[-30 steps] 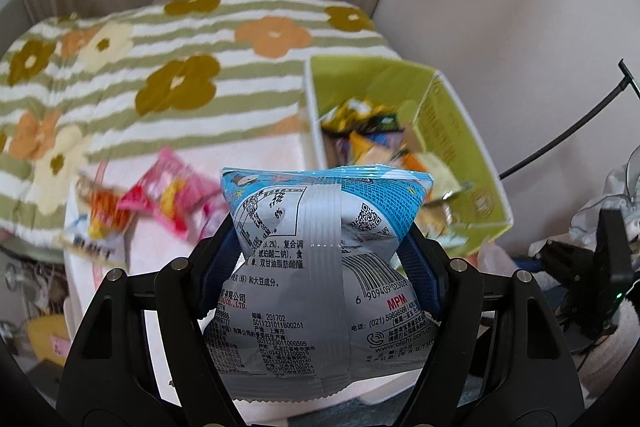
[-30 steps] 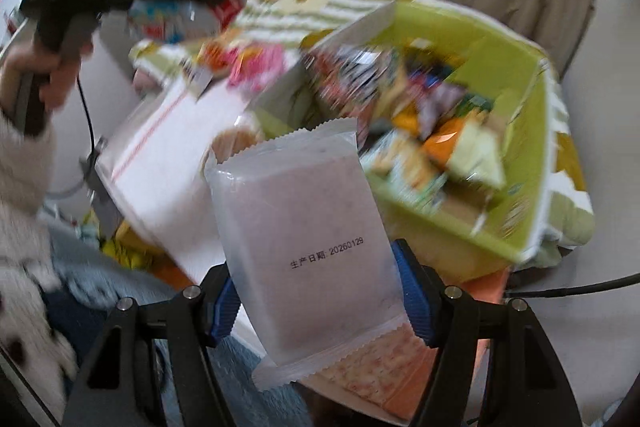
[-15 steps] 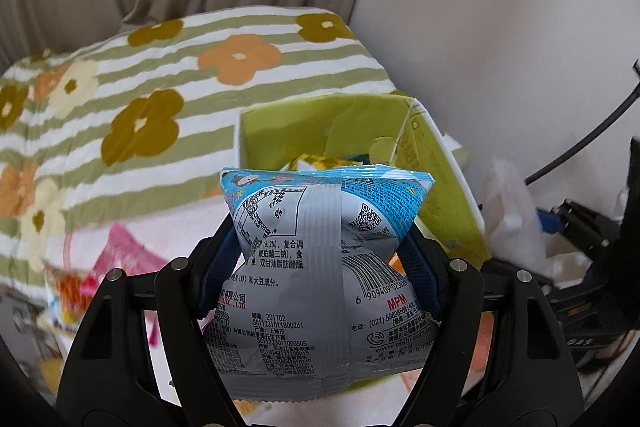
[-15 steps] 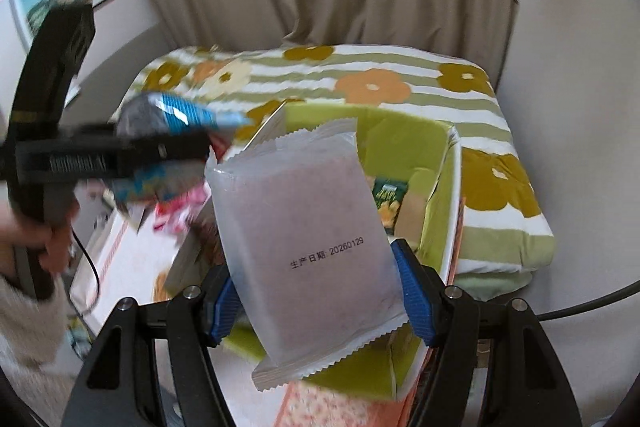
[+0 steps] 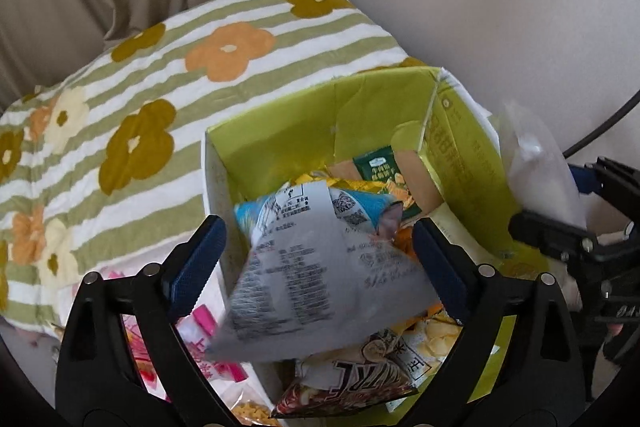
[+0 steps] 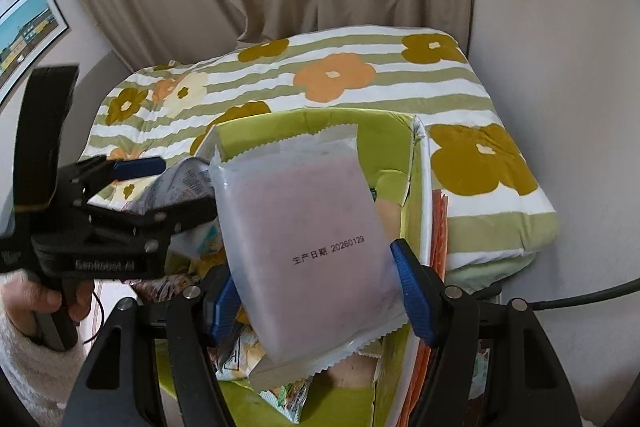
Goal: Organize snacks
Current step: 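Carry the blue-white bag and white packet over the box and release both, then move both tools back over the remaining snacks on the table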
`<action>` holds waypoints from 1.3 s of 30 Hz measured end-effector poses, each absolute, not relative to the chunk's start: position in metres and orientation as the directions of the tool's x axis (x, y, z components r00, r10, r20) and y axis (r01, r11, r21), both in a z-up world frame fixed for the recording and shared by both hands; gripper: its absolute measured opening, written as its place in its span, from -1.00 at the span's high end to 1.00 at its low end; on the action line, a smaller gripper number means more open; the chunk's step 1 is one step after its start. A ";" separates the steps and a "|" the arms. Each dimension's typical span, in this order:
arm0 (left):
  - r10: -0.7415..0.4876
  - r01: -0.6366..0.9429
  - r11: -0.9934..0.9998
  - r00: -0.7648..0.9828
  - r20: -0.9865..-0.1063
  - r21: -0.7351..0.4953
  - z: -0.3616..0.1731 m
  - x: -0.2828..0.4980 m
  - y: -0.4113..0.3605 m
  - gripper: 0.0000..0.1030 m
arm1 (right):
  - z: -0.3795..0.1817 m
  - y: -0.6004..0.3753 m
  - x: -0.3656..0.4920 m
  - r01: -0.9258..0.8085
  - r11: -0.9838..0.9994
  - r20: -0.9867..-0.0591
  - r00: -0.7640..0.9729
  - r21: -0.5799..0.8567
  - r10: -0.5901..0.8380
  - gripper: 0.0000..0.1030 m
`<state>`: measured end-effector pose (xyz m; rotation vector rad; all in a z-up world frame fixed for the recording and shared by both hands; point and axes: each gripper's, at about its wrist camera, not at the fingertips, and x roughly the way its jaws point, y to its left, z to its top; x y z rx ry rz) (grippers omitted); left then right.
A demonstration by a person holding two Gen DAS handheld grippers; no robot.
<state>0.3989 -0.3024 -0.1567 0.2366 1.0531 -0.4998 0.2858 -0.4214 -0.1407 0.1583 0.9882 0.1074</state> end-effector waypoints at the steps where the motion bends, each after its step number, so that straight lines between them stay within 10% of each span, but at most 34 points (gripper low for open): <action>1: -0.274 0.498 0.866 0.396 -0.877 -0.046 -0.158 0.399 -0.301 -0.81 | -0.142 -0.421 0.287 -0.014 0.983 -0.825 0.541 0.184 0.162 -0.25; 39: -0.046 -0.047 0.995 0.525 -0.850 -0.083 -0.105 0.244 -0.044 -0.81 | -0.099 -0.332 0.263 -0.253 0.943 -0.696 0.638 0.215 0.330 -0.57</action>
